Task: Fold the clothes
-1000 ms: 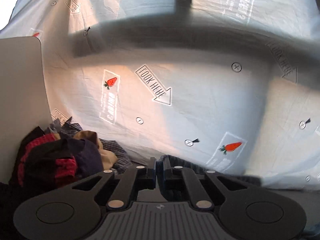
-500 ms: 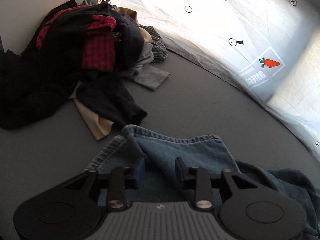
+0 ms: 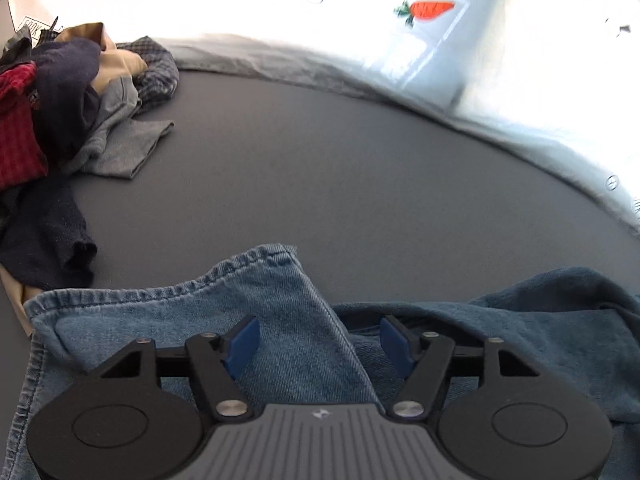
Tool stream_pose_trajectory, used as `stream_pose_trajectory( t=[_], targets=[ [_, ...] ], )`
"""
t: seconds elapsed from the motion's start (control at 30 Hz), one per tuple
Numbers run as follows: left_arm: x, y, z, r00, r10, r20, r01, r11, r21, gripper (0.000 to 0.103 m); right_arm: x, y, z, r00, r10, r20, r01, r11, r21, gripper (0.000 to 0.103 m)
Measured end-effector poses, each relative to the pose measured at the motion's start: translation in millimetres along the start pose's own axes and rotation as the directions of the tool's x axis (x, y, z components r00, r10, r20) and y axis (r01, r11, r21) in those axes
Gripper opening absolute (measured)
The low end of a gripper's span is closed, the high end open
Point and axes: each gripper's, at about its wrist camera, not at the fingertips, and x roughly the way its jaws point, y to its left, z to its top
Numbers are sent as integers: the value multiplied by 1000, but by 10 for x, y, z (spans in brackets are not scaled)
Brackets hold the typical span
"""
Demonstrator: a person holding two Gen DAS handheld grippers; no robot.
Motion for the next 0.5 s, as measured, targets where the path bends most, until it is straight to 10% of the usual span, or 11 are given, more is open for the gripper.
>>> stream_pose_trajectory(
  t=[0.2,0.4,0.5],
  targets=[
    [55,101,-5,1000,-16,9,16,997,-74,10,-7,6,-24,1000,0,13,0,1000,1,103],
    [-162,-63,493,990,-15,143,15,1000,3,4,-1,1,-43,999,5,38,-5,1000,-4,103],
    [-559,-133,885,955,-64,290,64,998,10,4,-7,7,-50,999,6,44,-6,1000,-5,103]
  ],
)
